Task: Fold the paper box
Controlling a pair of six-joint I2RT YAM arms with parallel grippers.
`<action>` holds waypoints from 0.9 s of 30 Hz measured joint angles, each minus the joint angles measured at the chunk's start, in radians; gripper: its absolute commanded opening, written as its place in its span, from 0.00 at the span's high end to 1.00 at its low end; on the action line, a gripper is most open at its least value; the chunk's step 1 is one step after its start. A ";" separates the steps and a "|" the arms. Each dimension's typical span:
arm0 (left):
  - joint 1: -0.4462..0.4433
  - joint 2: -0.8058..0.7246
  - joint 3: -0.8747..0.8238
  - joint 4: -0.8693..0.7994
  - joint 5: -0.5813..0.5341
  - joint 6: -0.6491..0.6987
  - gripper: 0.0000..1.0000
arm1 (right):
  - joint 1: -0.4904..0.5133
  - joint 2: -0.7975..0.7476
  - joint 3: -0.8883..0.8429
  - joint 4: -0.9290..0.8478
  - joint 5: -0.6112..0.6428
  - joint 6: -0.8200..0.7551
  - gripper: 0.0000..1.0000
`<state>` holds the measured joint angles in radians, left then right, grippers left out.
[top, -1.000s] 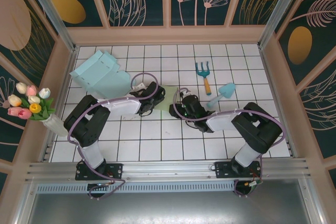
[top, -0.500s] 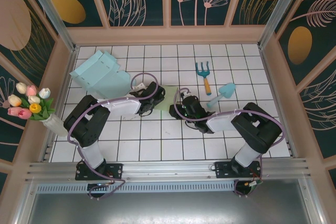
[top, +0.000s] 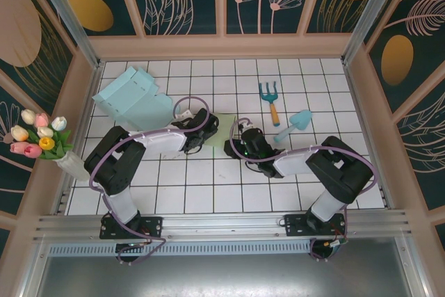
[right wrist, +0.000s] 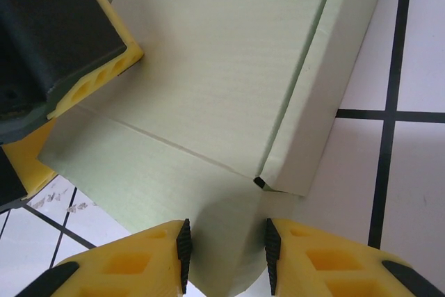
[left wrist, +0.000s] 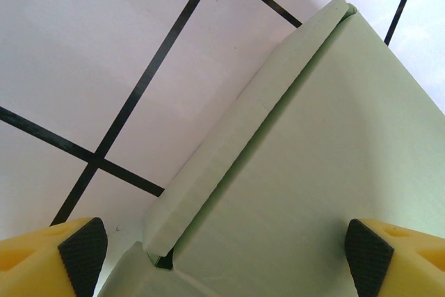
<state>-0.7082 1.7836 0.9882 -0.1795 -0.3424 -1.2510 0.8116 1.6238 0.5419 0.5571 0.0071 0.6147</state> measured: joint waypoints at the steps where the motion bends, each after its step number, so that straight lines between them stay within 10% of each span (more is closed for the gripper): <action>1: 0.000 0.000 0.000 0.000 0.000 0.000 0.10 | 0.000 0.000 0.000 0.000 0.000 -0.006 0.63; 27: -0.001 0.000 0.001 -0.005 -0.008 0.000 0.10 | 0.008 0.014 -0.098 0.136 0.052 -0.197 0.66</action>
<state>-0.7090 1.7836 0.9894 -0.1841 -0.3508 -1.2510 0.8192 1.6375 0.4442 0.6933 0.0593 0.4179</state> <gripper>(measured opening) 0.901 0.346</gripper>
